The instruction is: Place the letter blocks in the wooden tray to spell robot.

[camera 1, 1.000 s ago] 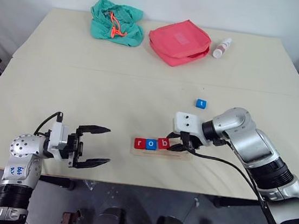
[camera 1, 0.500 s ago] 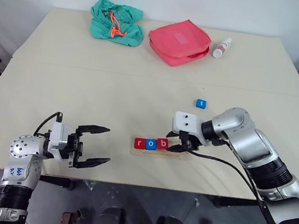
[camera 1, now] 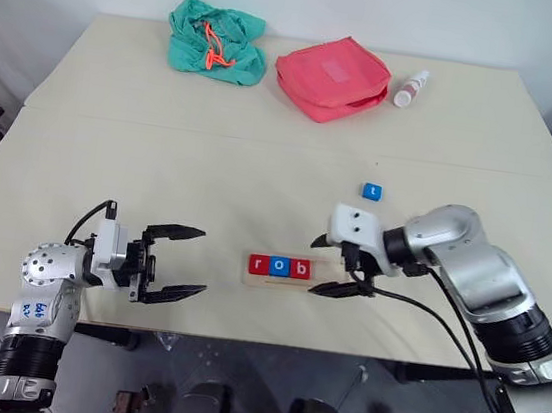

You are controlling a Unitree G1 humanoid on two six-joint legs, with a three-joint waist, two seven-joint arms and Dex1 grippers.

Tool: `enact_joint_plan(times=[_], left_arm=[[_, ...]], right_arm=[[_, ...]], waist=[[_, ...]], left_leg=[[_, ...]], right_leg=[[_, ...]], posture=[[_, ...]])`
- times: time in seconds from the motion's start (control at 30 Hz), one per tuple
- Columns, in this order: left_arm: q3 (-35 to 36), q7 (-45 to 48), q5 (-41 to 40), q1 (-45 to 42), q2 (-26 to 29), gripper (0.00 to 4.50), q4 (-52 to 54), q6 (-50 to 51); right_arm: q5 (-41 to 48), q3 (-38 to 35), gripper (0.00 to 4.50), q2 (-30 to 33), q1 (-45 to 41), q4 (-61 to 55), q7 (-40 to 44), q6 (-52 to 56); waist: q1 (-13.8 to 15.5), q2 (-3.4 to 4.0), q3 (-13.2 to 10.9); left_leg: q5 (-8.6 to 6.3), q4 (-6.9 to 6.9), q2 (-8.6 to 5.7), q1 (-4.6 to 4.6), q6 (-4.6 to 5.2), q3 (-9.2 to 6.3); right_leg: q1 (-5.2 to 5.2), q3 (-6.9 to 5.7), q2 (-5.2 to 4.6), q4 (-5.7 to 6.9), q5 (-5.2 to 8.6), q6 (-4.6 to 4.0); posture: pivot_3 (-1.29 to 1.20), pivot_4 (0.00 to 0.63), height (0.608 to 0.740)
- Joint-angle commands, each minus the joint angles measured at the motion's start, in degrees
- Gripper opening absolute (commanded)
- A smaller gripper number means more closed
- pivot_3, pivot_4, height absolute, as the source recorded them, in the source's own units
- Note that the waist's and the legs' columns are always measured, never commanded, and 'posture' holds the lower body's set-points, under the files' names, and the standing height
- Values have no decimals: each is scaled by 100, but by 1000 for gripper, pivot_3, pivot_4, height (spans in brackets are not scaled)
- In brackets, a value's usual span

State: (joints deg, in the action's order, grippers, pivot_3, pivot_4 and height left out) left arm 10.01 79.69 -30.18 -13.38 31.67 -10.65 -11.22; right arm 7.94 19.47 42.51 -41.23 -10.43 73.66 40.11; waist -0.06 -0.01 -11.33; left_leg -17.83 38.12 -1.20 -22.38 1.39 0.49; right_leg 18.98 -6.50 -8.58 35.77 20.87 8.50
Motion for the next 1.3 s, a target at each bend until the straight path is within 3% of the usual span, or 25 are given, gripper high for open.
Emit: enact_joint_plan(times=[0.03,0.17,0.47,0.63,0.9,1.3], left_arm=[[6,34,-33,-37,-3,4500,-39,-101],[0,91,-32,-122,-18,4500,-201,-157],[-12,201,-30,-379,-75,4500,-572,-284],[24,310,-58,-508,-62,4500,-753,-309],[72,548,-87,-561,0,4500,-918,-361],[104,634,-67,-674,30,4500,-940,-344]], right_arm=[[389,-634,4480,117,291,-293,-161,-63],[574,-1848,4480,-71,871,131,-1036,-640],[671,-3412,4480,88,2280,600,-1877,-1469],[929,-4243,4480,-125,3237,242,-2399,-1517],[1414,-4726,4480,-638,4175,-608,-3188,-1112],[1602,-4532,4480,-641,4174,-733,-3526,-991]], waist=[[-4,0,0],[6,-1,0],[11,-1,0],[38,0,0],[12,0,0],[15,0,0]], left_leg=[[0,-1,0,0,0,1],[0,-2,0,0,0,4],[0,-6,-2,0,1,9],[0,-5,-3,1,2,15],[1,-6,3,7,1,19],[1,-3,0,8,3,18]], right_leg=[[0,0,0,-1,0,0],[0,-1,-1,-1,0,0],[-1,-2,-2,-2,0,0],[-3,-1,-4,-2,0,0],[-3,3,0,0,0,0],[-6,9,-1,-1,0,0]], posture=[[0,150,740],[0,150,740],[0,150,740],[0,150,740],[0,150,740],[0,150,740]])
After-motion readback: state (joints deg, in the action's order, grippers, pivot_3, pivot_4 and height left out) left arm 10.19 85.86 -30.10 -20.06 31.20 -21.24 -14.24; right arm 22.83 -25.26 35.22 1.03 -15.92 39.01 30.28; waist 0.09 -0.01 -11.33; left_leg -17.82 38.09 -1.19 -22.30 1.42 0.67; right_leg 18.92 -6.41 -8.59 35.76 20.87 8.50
